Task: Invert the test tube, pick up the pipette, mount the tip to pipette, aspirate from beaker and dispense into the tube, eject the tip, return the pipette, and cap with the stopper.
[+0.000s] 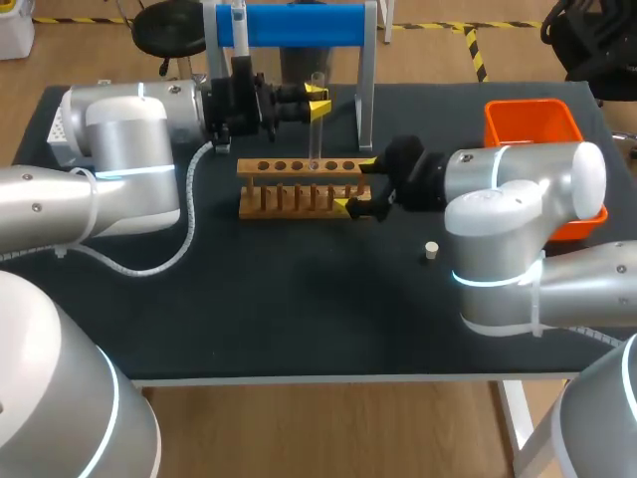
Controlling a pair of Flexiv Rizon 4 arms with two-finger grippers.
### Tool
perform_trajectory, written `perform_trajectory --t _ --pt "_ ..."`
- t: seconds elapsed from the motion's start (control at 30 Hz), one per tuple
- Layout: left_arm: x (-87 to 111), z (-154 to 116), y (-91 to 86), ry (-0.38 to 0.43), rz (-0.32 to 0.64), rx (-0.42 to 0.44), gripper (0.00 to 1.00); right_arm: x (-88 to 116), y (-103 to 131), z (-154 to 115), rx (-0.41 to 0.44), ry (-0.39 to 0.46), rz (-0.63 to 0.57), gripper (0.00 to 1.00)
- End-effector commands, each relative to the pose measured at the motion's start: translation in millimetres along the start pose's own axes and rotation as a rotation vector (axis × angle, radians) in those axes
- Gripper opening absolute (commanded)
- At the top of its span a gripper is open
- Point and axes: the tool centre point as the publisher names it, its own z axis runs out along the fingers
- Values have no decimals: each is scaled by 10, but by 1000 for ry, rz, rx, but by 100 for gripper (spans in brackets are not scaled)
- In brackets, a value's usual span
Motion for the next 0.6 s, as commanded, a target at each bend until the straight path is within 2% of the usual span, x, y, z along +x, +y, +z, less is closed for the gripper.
perform_trajectory --t 0.03,0.6 --pt "-20 15 29 2 1 0 0 0 -1 6 0 1 0 100" --pt "-43 5 123 -1 6 6 0 0 -1 6 0 1 0 100"
